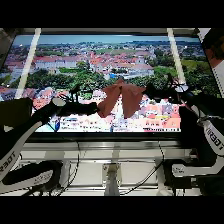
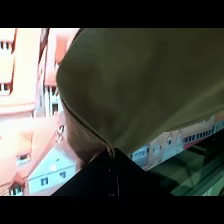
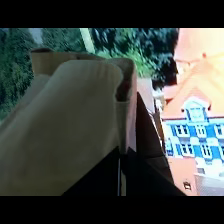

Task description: Fold the clothes and pants, and hang the long-sleeved shirts on hangers.

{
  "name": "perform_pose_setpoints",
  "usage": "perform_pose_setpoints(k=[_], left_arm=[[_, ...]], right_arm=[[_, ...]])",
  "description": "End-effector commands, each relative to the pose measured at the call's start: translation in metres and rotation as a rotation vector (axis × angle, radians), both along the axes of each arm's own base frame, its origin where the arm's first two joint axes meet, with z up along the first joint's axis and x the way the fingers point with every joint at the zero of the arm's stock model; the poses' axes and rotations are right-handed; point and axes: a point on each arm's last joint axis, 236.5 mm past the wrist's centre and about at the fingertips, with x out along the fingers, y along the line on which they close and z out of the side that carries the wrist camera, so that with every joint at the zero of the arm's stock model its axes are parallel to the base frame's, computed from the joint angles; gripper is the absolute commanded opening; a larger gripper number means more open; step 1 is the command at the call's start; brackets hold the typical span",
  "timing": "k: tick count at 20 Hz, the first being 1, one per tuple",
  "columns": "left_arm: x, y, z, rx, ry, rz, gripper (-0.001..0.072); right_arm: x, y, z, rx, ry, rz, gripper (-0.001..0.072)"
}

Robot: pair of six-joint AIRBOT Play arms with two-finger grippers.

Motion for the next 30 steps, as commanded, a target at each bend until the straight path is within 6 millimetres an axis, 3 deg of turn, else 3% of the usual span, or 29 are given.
perform_pose_setpoints(k=[1, 5, 7, 9, 12, 14, 16, 19, 21, 23, 25, 27, 30], left_arm=[[0.042, 0.015, 0.083, 0.042, -0.274, -0.015, 0.0007], [0.076, 0.023, 0.216, 0.062, -0.610, -0.007, 0.0007], [0.082, 0.027, 0.255, 0.096, -0.716, -0.010, 0.0007], [0.082, 0.034, 0.269, 0.162, -0.767, -0.031, 0.0007], [0.068, 0.051, 0.259, 0.329, -0.784, -0.113, 0.0006], [0.051, 0.057, 0.264, 0.440, -0.829, -0.173, 0.0006], [0.031, 0.051, 0.285, 0.476, -0.910, -0.210, 0.0006], [-0.002, 0.033, 0.315, 0.389, -0.956, -0.204, 0.0006], [-0.015, 0.028, 0.326, 0.353, -0.956, -0.183, 0.0006], [-0.008, 0.036, 0.321, 0.353, -0.901, -0.117, 0.0007], [0.015, 0.046, 0.297, 0.418, -0.824, -0.057, 0.0007], [0.042, 0.050, 0.258, 0.499, -0.738, -0.044, 0.0007], [0.089, 0.049, 0.171, 0.587, -0.580, -0.069, 0.0008]], right_arm=[[0.019, -0.023, 0.078, -0.023, -0.153, 0.029, 0.0008], [0.025, -0.025, 0.206, -0.126, -0.420, 0.120, 0.0008], [0.008, -0.013, 0.250, -0.145, -0.482, 0.207, 0.0008], [-0.018, 0.000, 0.269, -0.143, -0.481, 0.300, 0.0008], [-0.061, 0.010, 0.279, -0.157, -0.445, 0.395, 0.0008], [-0.088, 0.012, 0.291, -0.194, -0.456, 0.436, 0.0008], [-0.114, 0.016, 0.308, -0.215, -0.482, 0.448, 0.0008], [-0.144, 0.020, 0.335, -0.236, -0.544, 0.436, 0.0008], [-0.160, 0.022, 0.341, -0.232, -0.536, 0.430, 0.0009], [-0.160, 0.017, 0.337, -0.247, -0.508, 0.412, 0.0008], [-0.131, -0.002, 0.325, -0.301, -0.491, 0.335, 0.0008], [-0.094, -0.015, 0.299, -0.297, -0.425, 0.292, 0.0007], [-0.026, -0.030, 0.233, -0.248, -0.298, 0.230, 0.0008]])
